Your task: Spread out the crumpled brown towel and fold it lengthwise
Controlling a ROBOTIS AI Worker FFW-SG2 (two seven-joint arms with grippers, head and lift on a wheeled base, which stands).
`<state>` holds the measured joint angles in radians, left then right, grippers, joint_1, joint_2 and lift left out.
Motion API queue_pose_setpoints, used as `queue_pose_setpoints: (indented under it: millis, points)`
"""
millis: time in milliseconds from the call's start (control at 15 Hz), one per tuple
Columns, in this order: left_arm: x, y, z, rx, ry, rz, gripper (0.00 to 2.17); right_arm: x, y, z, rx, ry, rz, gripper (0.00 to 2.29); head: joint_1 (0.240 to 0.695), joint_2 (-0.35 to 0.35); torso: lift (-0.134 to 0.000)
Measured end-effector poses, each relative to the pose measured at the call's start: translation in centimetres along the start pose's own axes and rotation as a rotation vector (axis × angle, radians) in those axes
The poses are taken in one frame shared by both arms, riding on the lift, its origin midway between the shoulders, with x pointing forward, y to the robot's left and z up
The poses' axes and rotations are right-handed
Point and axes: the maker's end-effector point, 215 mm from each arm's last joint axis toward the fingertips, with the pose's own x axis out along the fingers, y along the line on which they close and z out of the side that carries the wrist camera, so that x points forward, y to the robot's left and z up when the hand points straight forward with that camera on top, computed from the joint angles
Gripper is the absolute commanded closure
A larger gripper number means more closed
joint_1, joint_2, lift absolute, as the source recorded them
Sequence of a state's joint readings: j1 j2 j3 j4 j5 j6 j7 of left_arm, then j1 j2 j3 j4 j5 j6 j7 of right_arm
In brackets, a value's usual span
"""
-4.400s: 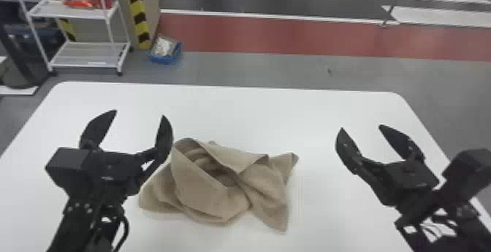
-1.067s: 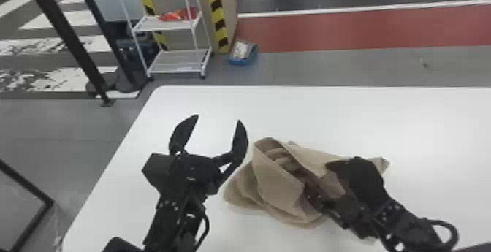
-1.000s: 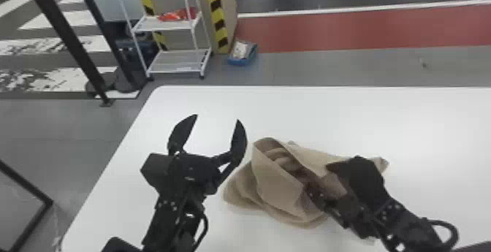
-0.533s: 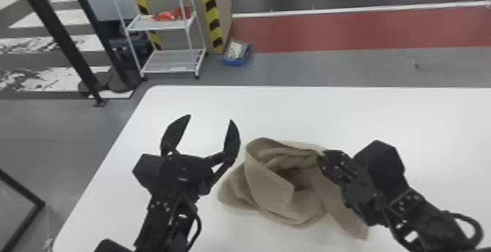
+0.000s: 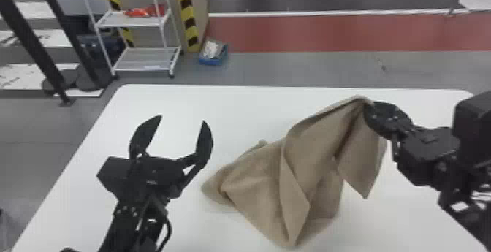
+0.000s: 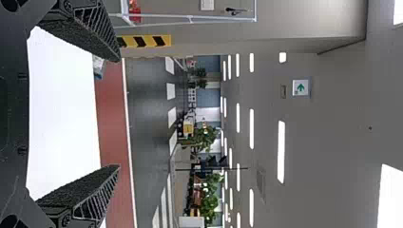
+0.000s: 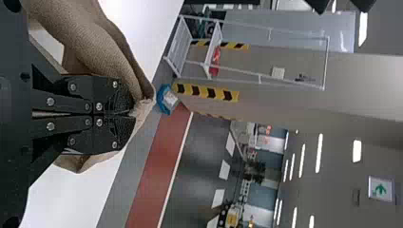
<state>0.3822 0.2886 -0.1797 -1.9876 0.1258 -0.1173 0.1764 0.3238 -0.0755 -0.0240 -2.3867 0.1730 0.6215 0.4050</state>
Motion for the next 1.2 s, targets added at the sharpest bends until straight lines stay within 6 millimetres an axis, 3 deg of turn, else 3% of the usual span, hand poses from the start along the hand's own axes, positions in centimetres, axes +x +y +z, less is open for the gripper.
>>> queue_pose_setpoints:
  millis: [133, 200, 333, 400, 600, 867, 1200]
  points:
    - [-0.1, 0.1, 0.0, 0.002, 0.000, 0.001, 0.10, -0.6, -5.2, -2.6, 0.022, 0.048, -0.082, 1.90, 0.695, -0.033, -0.124]
    - [-0.1, 0.1, 0.0, 0.003, 0.001, 0.000, 0.10, -0.8, -7.4, -4.2, 0.031, 0.074, -0.113, 1.62, 0.695, -0.079, -0.124]
    - [-0.1, 0.0, 0.0, 0.003, 0.001, -0.003, 0.10, -1.3, -10.4, -7.0, 0.051, 0.115, -0.155, 0.33, 0.695, -0.122, -0.124]
    - [-0.1, 0.0, 0.0, 0.003, 0.001, -0.004, 0.10, -1.5, -11.5, -8.4, 0.058, 0.136, -0.173, 0.00, 0.695, -0.139, -0.124]
    - [-0.1, -0.4, 0.3, 0.000, -0.004, -0.010, 0.10, -2.4, -13.5, -11.4, 0.063, 0.204, -0.220, 0.03, 0.695, -0.169, -0.124]
    - [0.0, -0.4, 0.5, 0.002, -0.008, -0.012, 0.10, -5.9, -17.7, -14.4, 0.089, 0.288, -0.316, 0.08, 0.695, -0.241, -0.124]
    - [0.3, -0.9, 0.5, -0.001, -0.011, -0.020, 0.10, -7.2, -18.0, -15.1, 0.100, 0.294, -0.311, 0.19, 0.695, -0.270, -0.124]
